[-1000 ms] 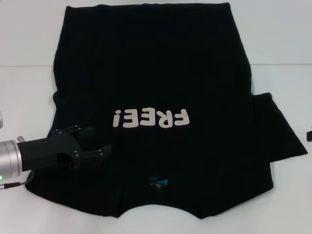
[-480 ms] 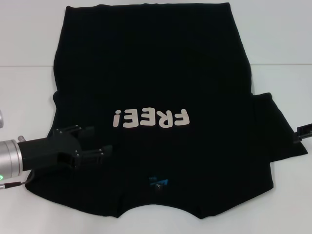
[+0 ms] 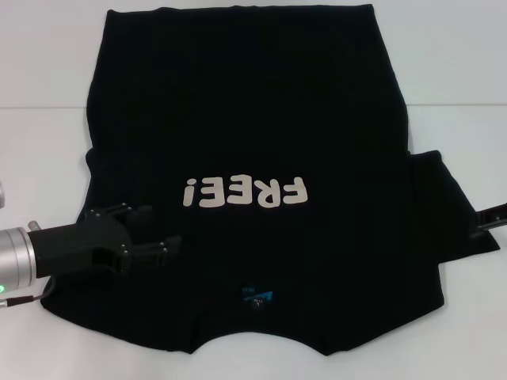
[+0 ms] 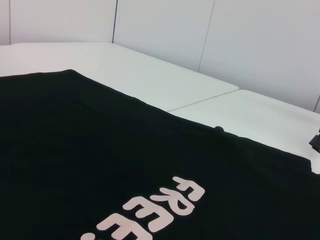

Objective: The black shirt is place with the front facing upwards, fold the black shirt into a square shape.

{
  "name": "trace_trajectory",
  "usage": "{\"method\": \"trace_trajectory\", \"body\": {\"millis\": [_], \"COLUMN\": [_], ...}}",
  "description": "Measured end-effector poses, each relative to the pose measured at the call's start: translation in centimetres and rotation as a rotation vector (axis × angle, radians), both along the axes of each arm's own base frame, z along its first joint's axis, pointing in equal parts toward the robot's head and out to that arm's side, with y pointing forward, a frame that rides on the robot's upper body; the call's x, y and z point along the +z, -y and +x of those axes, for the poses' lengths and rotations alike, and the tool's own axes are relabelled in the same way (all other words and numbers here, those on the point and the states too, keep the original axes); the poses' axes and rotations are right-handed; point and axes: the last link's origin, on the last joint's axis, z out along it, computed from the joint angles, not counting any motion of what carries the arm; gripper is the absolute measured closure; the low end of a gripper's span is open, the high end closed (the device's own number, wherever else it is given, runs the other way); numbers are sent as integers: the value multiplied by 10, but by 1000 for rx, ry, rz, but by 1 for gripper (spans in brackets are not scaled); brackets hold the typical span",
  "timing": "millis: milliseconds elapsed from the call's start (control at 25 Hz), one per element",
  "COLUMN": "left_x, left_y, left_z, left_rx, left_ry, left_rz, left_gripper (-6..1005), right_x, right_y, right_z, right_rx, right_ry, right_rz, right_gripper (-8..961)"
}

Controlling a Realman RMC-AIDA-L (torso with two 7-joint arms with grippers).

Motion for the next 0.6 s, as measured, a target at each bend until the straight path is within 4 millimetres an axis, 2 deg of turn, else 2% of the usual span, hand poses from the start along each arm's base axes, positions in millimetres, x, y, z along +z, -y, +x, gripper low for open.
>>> {"method": "trace_trajectory", "body": {"millis": [600], "left_x": [0], "left_y": [-1], "left_z": [0], "left_rx": [2], "left_ry": [-2], "left_rz": [3], "left_gripper": [167], "right_x": [-8], "right_y": [-3], "right_z": [0], "right_rx": [17], "right_ry": [31], "right_rz": [-5], "right_gripper": [37]}}
